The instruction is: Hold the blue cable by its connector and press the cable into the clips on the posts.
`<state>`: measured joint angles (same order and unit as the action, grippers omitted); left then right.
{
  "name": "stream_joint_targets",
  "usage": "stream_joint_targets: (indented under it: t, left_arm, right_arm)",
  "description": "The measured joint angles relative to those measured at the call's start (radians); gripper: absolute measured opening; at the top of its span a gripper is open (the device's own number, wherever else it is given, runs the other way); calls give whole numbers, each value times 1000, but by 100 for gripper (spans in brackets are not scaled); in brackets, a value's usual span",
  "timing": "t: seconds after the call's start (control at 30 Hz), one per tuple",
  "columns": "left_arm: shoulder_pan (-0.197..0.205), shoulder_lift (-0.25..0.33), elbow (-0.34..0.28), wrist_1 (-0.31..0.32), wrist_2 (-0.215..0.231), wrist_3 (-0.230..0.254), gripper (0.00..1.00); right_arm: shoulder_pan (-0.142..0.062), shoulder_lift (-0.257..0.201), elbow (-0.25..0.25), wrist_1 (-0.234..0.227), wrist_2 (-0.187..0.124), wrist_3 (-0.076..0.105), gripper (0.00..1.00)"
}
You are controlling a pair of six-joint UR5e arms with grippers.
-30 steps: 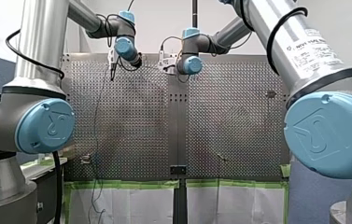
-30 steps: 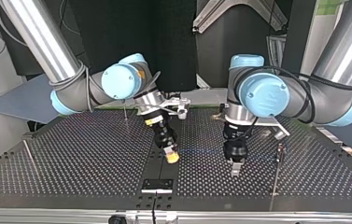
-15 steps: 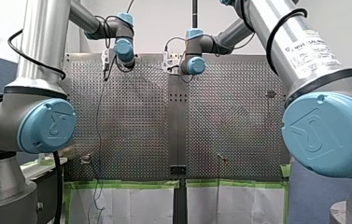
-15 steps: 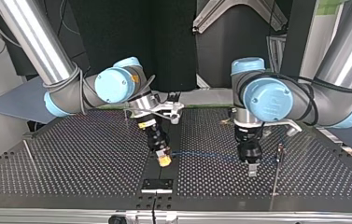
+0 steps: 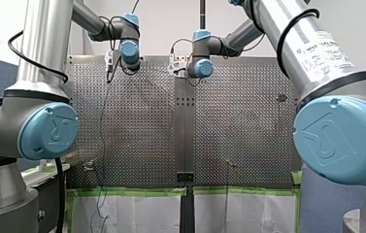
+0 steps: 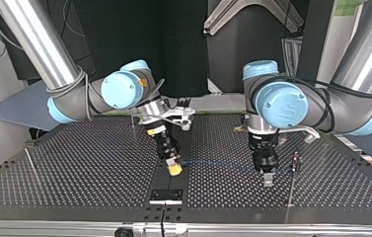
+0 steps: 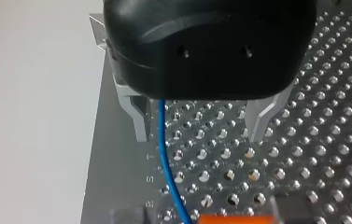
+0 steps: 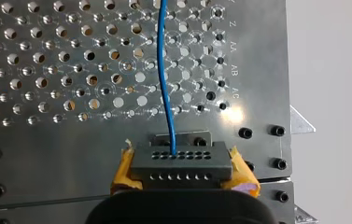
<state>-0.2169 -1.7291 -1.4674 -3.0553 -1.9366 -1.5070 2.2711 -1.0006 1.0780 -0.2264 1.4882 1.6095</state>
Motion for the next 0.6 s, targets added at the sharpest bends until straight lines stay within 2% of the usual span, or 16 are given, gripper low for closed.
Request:
stream_joint_targets:
  t: [0.03, 0.07, 0.1, 0.17, 0.2, 0.23, 0.27, 0.6]
  left_arm:
    - [-1, 0, 0, 1, -7, 3, 100]
    - [-2, 0, 0, 2, -18, 9, 93]
    - [-3, 0, 0, 2, -26, 15, 93]
    - [-7, 0, 0, 7, -45, 30, 53]
    - [-8, 0, 0, 9, -53, 38, 53]
    - [-9, 0, 0, 12, -58, 45, 7]
    - [-12, 0, 0, 15, -64, 52, 0]
    - [-28, 0, -7, 52, -60, 78, 0]
  right_arm:
    - [0, 0, 0, 0, 0, 0, 0]
    - [1, 0, 0, 1, 0, 0, 0]
    - [1, 0, 0, 2, 0, -1, 0]
    - [2, 0, 0, 3, 0, -2, 0]
    - [2, 0, 0, 3, 0, -2, 0]
    - [2, 0, 0, 4, 0, -3, 0]
    - [2, 0, 0, 4, 0, -3, 0]
    - [4, 0, 0, 10, 0, -5, 0]
